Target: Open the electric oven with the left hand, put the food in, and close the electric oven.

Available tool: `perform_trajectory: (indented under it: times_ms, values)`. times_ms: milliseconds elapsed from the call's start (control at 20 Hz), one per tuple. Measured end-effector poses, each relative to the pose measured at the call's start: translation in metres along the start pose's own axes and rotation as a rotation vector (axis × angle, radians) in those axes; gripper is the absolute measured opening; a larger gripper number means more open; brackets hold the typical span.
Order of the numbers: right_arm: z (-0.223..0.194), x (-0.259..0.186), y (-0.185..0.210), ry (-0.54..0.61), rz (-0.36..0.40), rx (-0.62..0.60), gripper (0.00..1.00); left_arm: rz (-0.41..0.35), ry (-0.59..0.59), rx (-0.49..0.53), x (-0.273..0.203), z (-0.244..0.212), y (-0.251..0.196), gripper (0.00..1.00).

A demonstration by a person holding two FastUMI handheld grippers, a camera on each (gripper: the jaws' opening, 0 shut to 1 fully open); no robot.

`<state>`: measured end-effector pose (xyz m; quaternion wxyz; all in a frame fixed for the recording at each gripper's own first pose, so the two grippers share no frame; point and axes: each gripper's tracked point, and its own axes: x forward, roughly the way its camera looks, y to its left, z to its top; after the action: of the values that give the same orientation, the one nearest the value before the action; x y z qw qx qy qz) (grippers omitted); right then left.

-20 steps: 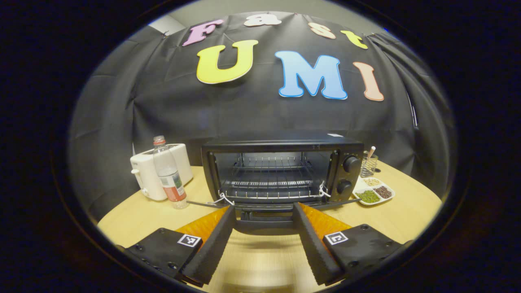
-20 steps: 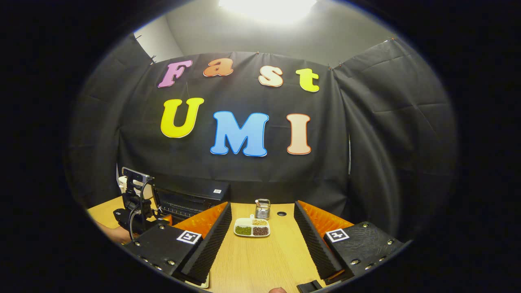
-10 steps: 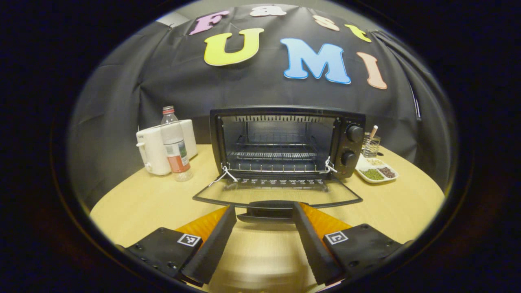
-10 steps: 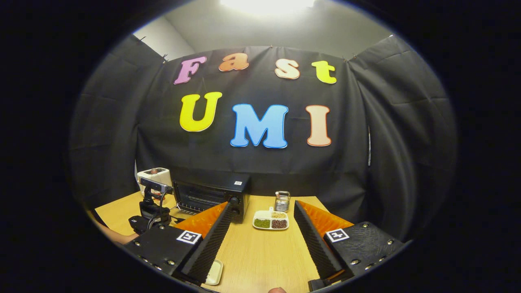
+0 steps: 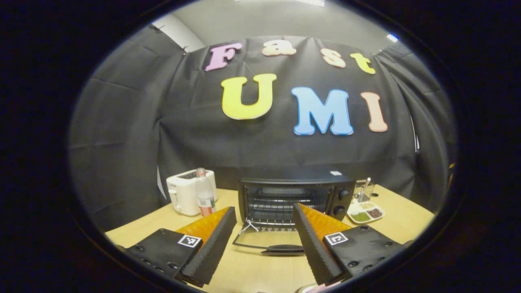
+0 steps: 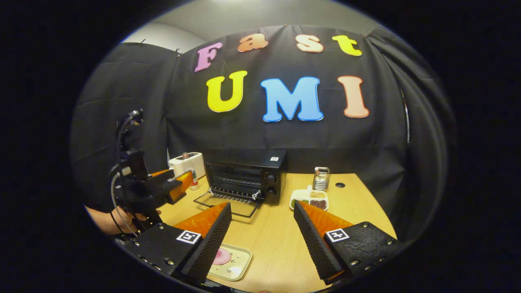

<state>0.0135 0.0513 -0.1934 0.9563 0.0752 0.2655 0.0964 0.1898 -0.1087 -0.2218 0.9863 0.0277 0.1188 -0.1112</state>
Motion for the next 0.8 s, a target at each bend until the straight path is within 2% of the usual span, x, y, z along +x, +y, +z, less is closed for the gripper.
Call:
perform_trajectory:
  times_ms: [100, 150, 200, 350, 400, 550, 800]
  values:
    - [-0.019, 0.009, 0.005, 0.081, 0.049, 0.023, 0.96, 0.017, -0.056, 0.004, -0.020, 0.029, 0.012, 0.98]
    - [-0.027, 0.012, 0.006, 0.119, 0.070, 0.039, 0.96, 0.026, -0.076, 0.003, -0.030, 0.043, 0.018, 0.91]
    - [-0.036, 0.015, 0.010, 0.158, 0.098, 0.063, 0.96, 0.032, -0.087, 0.005, -0.042, 0.051, 0.022, 0.98]
    - [-0.071, 0.019, 0.024, 0.301, 0.175, 0.151, 0.96, 0.074, -0.139, 0.033, -0.074, 0.079, 0.043, 0.98]
    - [-0.084, 0.022, 0.022, 0.356, 0.172, 0.167, 0.96, 0.086, -0.152, 0.042, -0.085, 0.085, 0.049, 0.98]
    - [-0.119, 0.028, 0.022, 0.480, 0.179, 0.174, 0.95, 0.138, -0.164, 0.073, -0.111, 0.090, 0.069, 0.98]
    - [-0.173, 0.032, 0.036, 0.692, 0.236, 0.237, 0.94, 0.218, -0.127, 0.068, -0.137, 0.070, 0.098, 0.98]
